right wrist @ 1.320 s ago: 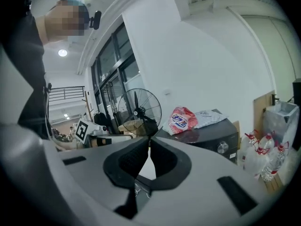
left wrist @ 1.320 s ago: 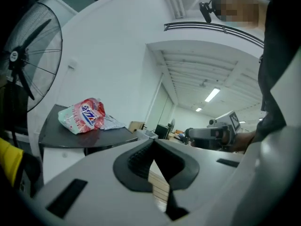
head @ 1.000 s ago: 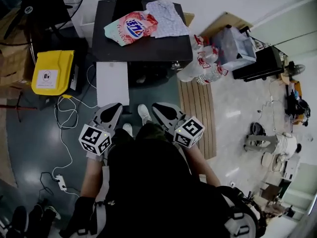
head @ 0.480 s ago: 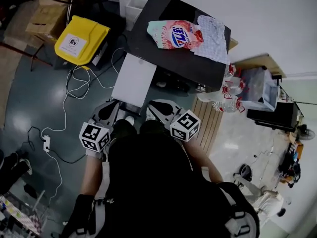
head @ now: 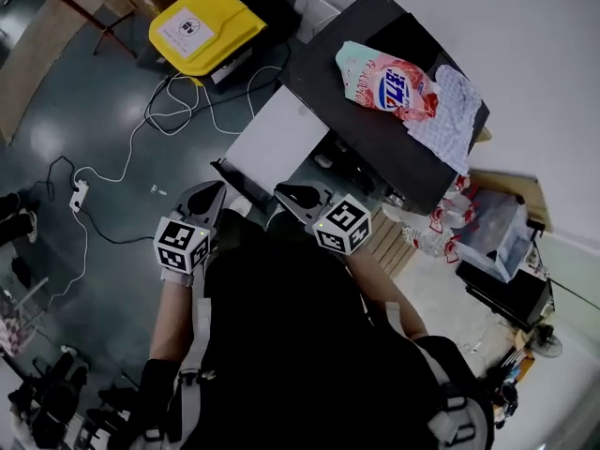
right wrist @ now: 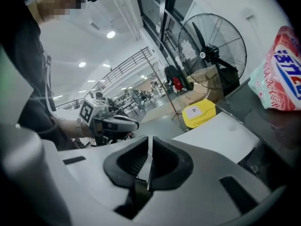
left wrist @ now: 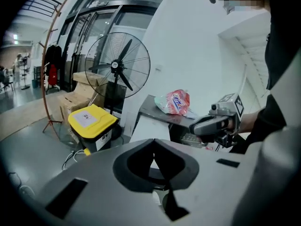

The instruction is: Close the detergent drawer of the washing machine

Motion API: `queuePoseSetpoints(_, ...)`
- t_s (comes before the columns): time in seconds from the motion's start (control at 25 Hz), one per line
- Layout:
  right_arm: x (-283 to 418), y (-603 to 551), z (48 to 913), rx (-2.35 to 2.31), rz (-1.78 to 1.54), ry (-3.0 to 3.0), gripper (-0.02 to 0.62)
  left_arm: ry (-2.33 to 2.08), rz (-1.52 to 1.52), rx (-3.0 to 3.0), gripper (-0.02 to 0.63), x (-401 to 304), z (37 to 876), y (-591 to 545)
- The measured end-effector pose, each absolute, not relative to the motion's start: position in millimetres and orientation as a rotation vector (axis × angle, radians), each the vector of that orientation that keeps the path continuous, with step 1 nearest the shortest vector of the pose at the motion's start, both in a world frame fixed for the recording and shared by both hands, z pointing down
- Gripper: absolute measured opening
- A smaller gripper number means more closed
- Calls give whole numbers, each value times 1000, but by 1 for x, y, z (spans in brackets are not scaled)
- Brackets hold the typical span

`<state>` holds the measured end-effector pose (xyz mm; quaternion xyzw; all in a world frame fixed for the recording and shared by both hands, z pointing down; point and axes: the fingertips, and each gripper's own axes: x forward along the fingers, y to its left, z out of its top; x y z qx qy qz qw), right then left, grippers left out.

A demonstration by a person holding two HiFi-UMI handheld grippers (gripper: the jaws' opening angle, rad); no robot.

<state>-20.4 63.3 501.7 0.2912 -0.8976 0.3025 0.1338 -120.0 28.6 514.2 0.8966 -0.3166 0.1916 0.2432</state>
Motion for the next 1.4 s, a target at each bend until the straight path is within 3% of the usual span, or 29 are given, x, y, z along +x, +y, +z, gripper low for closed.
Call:
queuePoseSetpoints(0.52, -47, 78, 553, 528, 885, -2533, 29, -1040, 720, 2310, 11, -143, 566, 46)
queuePoseSetpoints(1.4, -63, 103, 613, 874, 1008, -2305, 113, -576, 975, 2374, 12, -134, 650, 34)
